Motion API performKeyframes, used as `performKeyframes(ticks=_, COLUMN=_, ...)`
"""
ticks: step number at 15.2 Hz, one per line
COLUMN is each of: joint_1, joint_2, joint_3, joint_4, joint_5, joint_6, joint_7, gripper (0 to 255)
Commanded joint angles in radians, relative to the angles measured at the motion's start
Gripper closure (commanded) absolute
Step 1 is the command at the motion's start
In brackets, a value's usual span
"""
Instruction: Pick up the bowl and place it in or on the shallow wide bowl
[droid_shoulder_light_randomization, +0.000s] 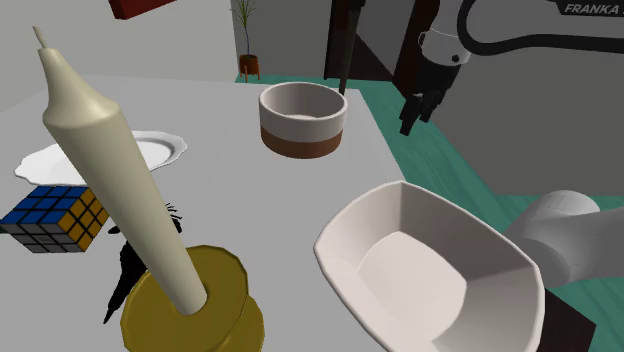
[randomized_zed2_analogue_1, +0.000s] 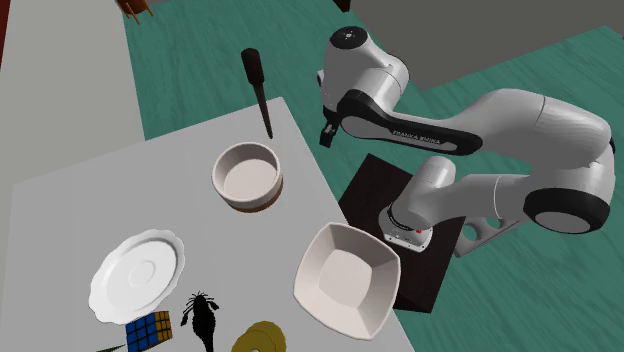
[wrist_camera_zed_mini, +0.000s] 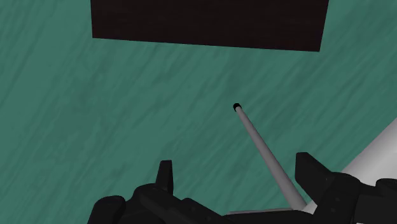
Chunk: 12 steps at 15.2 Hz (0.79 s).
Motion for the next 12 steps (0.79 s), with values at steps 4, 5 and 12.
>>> performKeyframes(ticks=4, joint_1=0.016, joint_2=0.071, joint_3=0.049, joint_4=0.089, joint_5=0.029, joint_6=-0.017, joint_7=0.056, gripper=0)
performKeyframes(ticks=5, joint_1=0.021, joint_2=0.096, joint_3=0.065, joint_4=0.121, joint_5=0.037, joint_6=-0.024, joint_7=0.075, gripper=0)
performKeyframes(ticks=12, joint_1=0.04, joint_2=0.285, joint_3=0.172, joint_4=0.37, joint_5=0.066, joint_6=-0.079, joint_7=0.207, gripper=0)
